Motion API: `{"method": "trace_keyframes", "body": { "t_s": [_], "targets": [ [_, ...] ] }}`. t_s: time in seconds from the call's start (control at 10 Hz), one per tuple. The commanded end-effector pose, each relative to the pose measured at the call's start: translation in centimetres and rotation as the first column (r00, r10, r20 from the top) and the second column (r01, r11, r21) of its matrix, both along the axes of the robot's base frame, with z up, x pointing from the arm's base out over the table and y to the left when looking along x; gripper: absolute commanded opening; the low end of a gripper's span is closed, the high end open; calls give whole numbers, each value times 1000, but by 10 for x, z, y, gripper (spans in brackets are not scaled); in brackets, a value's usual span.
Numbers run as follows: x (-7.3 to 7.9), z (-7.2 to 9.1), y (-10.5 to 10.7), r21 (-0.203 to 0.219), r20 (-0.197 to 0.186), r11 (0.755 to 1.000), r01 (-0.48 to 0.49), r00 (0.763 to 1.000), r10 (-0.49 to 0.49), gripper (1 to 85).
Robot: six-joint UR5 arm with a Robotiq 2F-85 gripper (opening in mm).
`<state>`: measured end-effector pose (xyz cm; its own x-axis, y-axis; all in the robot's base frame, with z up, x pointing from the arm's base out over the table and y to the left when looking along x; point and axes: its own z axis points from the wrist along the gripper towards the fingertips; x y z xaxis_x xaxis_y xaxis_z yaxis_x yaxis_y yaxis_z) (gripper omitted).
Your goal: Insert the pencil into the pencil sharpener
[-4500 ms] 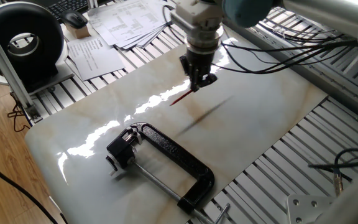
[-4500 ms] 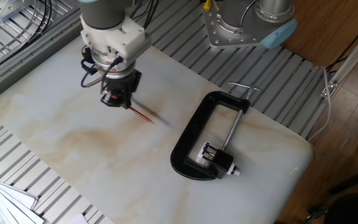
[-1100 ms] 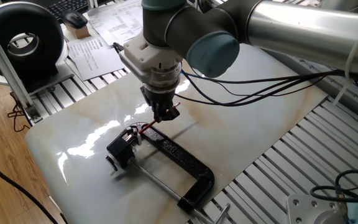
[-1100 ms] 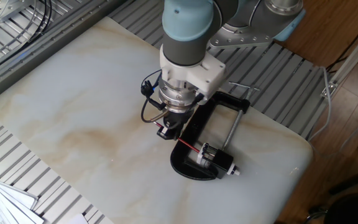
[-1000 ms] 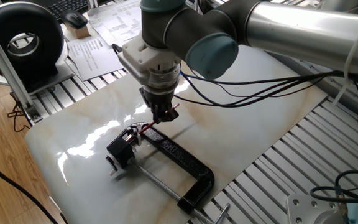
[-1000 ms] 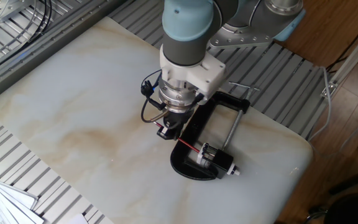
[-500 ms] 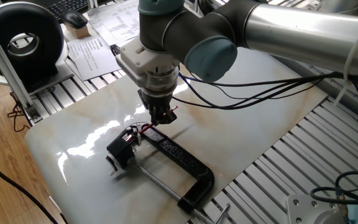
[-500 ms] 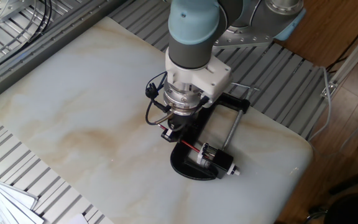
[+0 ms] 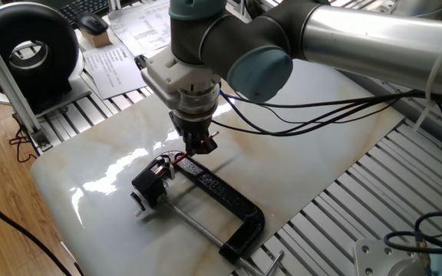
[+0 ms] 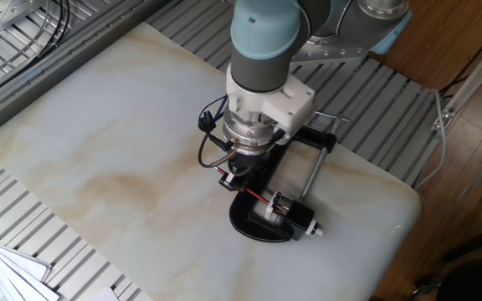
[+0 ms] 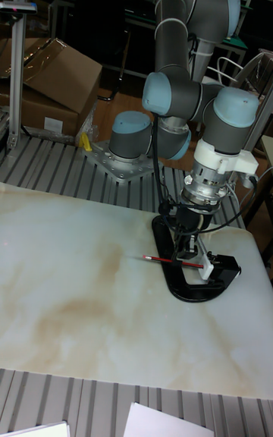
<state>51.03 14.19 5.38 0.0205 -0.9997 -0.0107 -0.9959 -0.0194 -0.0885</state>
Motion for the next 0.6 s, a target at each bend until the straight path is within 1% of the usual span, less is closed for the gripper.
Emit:
{"method": "trace_keyframes", "body": {
  "t_s": [0.0,0.1,0.3,0.5],
  "targets": [
    [-2,3,-1,4,-5,1000,-20,1000,20,13],
    [-3,3,2,6,-11,1000,-11,1000,11,13],
    [0,4,7,-10,-10,1000,3,1000,-3,13],
    [-2,3,12,7,-17,1000,7,1000,-7,13]
  ]
}}
